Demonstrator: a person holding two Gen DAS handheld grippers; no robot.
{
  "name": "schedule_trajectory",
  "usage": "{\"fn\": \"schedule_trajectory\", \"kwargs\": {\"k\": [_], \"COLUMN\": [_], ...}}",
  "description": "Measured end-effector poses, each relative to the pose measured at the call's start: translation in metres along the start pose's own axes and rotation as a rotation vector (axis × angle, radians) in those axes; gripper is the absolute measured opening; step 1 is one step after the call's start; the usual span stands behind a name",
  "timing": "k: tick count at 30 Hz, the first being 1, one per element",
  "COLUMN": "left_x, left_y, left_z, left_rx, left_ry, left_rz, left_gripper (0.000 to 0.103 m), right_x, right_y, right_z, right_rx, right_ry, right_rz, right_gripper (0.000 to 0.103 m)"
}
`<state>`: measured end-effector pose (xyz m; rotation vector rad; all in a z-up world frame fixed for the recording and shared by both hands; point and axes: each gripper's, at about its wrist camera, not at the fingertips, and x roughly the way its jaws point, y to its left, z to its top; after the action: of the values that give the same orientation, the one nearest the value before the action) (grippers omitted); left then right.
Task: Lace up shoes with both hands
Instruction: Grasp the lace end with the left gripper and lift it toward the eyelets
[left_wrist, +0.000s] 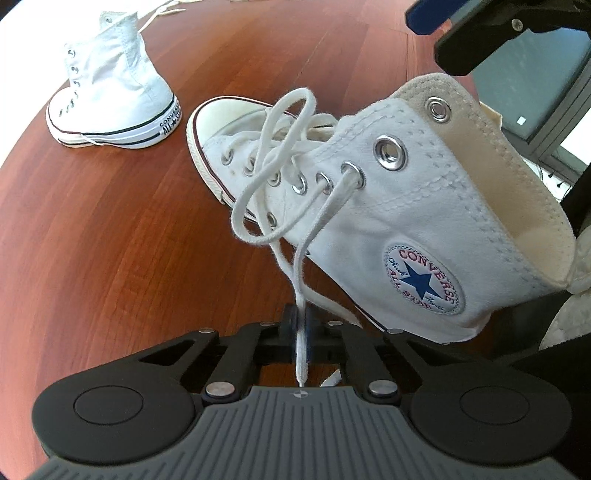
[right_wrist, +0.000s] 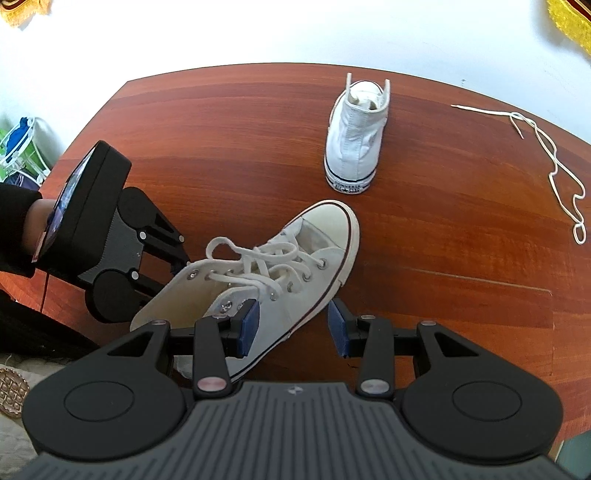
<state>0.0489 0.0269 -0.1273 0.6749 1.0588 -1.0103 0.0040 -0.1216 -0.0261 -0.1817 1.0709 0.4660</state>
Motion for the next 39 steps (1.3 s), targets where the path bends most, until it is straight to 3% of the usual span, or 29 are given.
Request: {"fn": "schedule_trajectory", "kwargs": {"k": [3,14,19,26,31,39], "left_x": [-0.010,-0.066,-0.080,-0.099,-0.102,-0.118], "left_y": [0.012,0.062,0.060,0.065,0.061,0.044], "left_z": [-0.003,-0.016,-0.009,-0.008,-0.004,0.012], "left_rx": [-0.105,-0.642,-0.774,-1.038,-1.072,-1.030], "left_ry": [-0.031,-0.214,-0.263,-0.346,-0.350,-0.394], "left_rz": [-0.010,-0.075,-0.081,-0.110,-0.118,-0.105], "left_gripper": [0.003,0.003,0.003,0.003,0.003,0.003], "right_x": [-0.001,0.000,-0.002,-0.006,-0.010,-0.005], "right_y": [-0.001,0.001,0.004,0.006,0.008,0.014], "right_z": [-0.002,0.000,0.004,0.008,0.008,0.010], "right_rx": [0.009,-0.002,-0.015,-0.038,-0.063,-0.092], "right_ry": [0.000,-0.006,-0.018,-0.036,-0.040,-0.034], "right_rz": [-0.004,0.013,0.030,0.051,0.076,0.122], "right_gripper": [0.042,0.042,0.042,0.042,0.042,0.042]}}
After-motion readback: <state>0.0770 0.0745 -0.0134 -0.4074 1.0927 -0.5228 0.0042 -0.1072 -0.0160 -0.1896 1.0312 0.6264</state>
